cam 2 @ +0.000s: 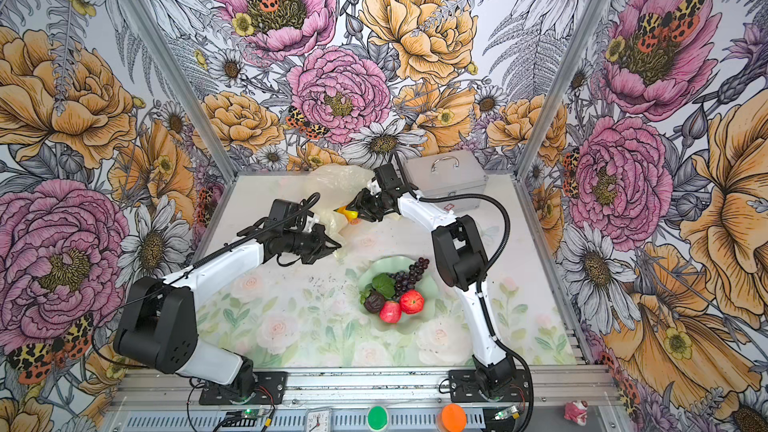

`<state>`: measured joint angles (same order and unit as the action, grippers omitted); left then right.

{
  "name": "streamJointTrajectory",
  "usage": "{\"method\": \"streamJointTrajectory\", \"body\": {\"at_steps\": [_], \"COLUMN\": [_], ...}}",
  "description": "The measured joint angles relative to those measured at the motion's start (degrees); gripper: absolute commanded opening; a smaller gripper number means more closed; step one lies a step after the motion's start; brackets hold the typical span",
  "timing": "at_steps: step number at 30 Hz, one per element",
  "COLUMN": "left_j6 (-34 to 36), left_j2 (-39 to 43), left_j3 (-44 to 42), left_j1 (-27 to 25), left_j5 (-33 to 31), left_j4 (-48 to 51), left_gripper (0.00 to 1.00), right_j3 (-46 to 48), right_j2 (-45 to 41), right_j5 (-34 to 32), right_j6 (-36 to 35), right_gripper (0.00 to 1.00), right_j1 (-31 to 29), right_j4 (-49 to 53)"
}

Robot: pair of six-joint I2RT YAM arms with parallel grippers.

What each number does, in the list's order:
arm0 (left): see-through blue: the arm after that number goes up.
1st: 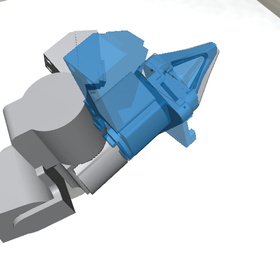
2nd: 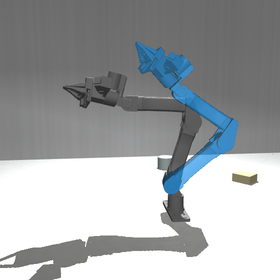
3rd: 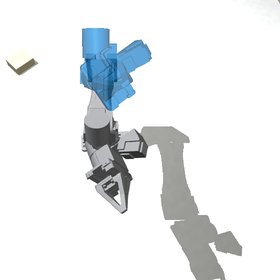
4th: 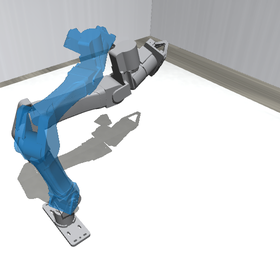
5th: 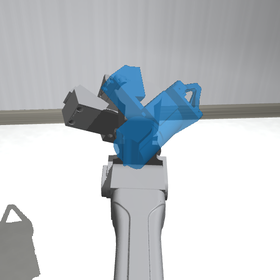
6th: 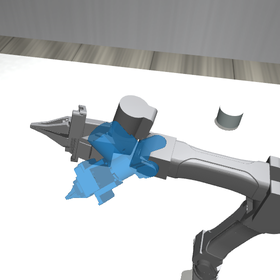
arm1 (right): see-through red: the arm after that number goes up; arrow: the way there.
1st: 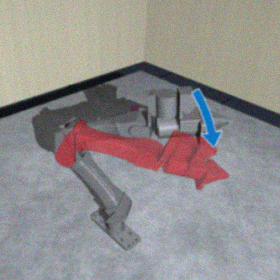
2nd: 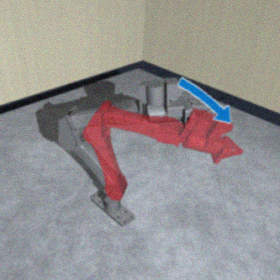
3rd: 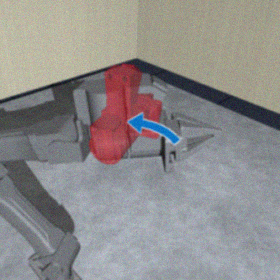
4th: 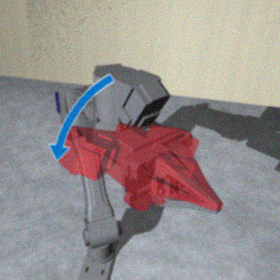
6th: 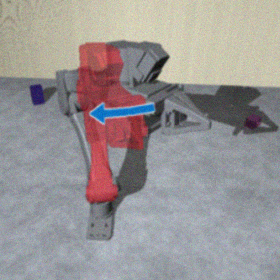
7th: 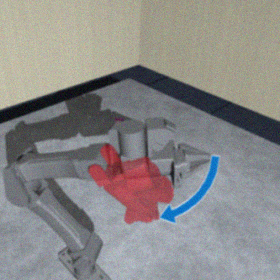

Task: Place the fruits into the plastic bag
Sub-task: 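Lift the second mango and carry it into the bag mouth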

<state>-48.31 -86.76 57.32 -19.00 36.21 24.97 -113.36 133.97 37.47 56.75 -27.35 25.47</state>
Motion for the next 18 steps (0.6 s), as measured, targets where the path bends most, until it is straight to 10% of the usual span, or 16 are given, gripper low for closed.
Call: {"method": "streamJointTrajectory", "body": {"at_steps": [8,18], "left_j6": [-0.2,-0.4], "left_j2": [-3.0,-3.0], "left_j3": [1.8,1.9], "left_j1": [-0.4,0.2], "left_j5": [-0.9,-1.3], "left_j4": [0.3,0.2], "left_gripper": [0.0,0.0], "right_j3": [-9.1,-4.1], "right_j2": [7.2,2.7], "right_j5": [4.5,5.9], "right_j6": [4.0,3.6], "right_gripper": [0.78,0.8], "right_j1": [-1.4,-0.8], "right_j4": [-5.7,-7.7]}}
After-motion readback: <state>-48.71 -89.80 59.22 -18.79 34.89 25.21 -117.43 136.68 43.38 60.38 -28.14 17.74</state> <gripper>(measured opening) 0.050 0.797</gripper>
